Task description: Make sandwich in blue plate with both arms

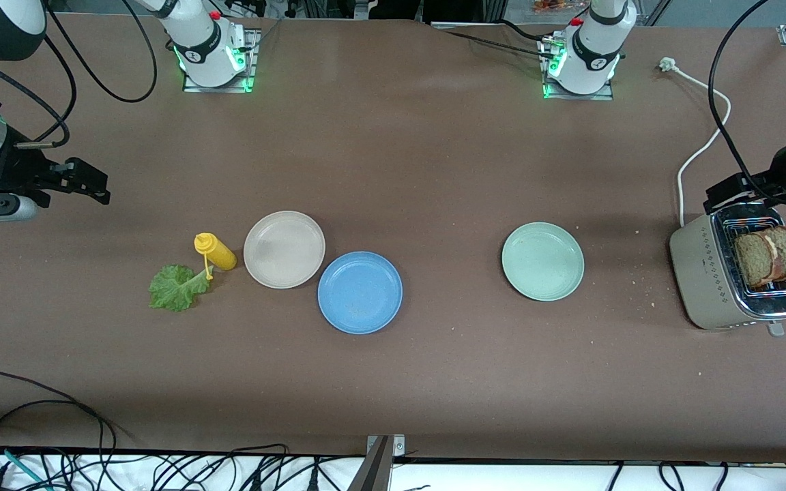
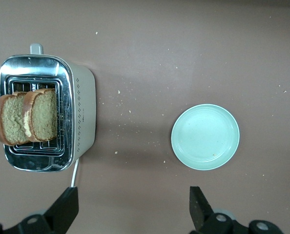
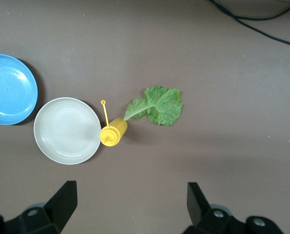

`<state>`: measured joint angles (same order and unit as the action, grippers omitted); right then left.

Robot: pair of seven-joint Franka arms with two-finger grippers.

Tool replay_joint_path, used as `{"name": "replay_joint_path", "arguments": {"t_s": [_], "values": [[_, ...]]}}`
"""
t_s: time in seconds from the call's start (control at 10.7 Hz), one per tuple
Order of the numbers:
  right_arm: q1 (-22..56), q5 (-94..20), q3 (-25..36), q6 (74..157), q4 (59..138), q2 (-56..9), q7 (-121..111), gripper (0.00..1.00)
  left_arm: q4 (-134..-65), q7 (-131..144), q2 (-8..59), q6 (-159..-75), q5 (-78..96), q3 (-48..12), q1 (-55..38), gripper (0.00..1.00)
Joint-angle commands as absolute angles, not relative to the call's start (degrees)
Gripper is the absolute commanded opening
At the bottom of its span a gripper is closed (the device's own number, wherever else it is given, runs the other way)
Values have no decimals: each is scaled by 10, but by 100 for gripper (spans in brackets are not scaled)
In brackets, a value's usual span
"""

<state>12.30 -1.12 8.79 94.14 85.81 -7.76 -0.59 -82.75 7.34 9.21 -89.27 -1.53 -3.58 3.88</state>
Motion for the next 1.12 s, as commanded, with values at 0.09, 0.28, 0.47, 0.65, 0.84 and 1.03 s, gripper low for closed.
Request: {"name": "replay_joint_path", "arguments": {"t_s": [0.09, 0.28, 0.47, 0.65, 0.84, 1.03], "values": [[121, -21, 88, 935, 849, -76, -11, 100, -830, 65, 88, -888, 0, -36, 41, 100], [121, -21, 88, 935, 850, -76, -11, 100, -830, 61, 88, -888, -3, -35, 42, 100], [121, -21, 88, 935, 850, -76, -11, 100, -830, 60, 88, -888, -4, -35, 42, 100], [121, -21, 88, 935, 849, -76, -11, 100, -830, 60, 88, -888, -4, -35, 42, 100], [121, -21, 87, 936, 849, -76, -11, 100, -830, 60, 88, -888, -4, -35, 42, 100], [121, -21, 87, 936, 849, -76, -11, 100, -830, 66, 88, -888, -4, -37, 41, 100]]}}
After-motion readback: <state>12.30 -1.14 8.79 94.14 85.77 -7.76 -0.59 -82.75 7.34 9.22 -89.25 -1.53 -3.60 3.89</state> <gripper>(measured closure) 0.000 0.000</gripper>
